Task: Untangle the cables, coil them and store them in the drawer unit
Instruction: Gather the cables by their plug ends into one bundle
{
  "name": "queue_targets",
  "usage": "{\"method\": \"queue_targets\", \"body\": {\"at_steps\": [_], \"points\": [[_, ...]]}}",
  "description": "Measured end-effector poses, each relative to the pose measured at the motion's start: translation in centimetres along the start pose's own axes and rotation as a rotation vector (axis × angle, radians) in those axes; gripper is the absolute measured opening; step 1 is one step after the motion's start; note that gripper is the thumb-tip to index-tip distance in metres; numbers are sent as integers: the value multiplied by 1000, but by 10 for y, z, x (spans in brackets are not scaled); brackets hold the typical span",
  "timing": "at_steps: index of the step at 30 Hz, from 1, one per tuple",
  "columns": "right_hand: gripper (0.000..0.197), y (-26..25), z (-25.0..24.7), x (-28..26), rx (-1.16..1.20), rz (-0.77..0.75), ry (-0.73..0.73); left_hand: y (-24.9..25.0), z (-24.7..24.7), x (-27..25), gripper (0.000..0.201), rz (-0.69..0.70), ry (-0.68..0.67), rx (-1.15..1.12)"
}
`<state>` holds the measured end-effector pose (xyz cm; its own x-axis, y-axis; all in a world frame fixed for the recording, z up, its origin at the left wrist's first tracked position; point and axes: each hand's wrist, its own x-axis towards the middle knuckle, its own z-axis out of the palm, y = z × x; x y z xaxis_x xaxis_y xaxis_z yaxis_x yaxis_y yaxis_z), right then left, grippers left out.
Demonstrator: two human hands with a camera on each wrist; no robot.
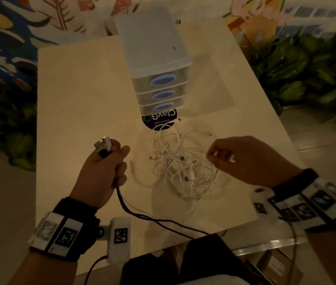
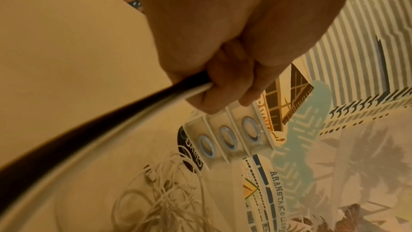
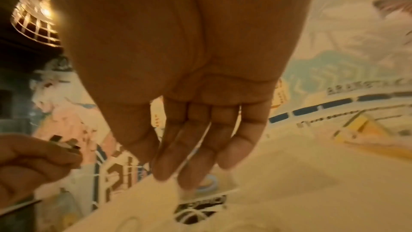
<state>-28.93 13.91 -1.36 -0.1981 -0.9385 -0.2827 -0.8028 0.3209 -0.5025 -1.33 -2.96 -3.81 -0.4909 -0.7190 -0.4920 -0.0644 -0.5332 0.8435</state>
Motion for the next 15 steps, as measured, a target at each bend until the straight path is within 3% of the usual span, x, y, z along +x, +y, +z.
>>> {"method": "queue_targets", "body": {"at_steps": [2,4,9,15], "points": [[16,-27,13,22,68,-106,48,-3,0,-2,40,-15,52,32],[12,-50,37,42,88,-167,7,-4,1,-6,38,-29,91,56],[17,-75,93,73,66,-183,-59,3,-1,-14,38,-36,129,48],[39,-105,132,94,-307,-173,-203,4,-8,-24,38,2,160,4]]}}
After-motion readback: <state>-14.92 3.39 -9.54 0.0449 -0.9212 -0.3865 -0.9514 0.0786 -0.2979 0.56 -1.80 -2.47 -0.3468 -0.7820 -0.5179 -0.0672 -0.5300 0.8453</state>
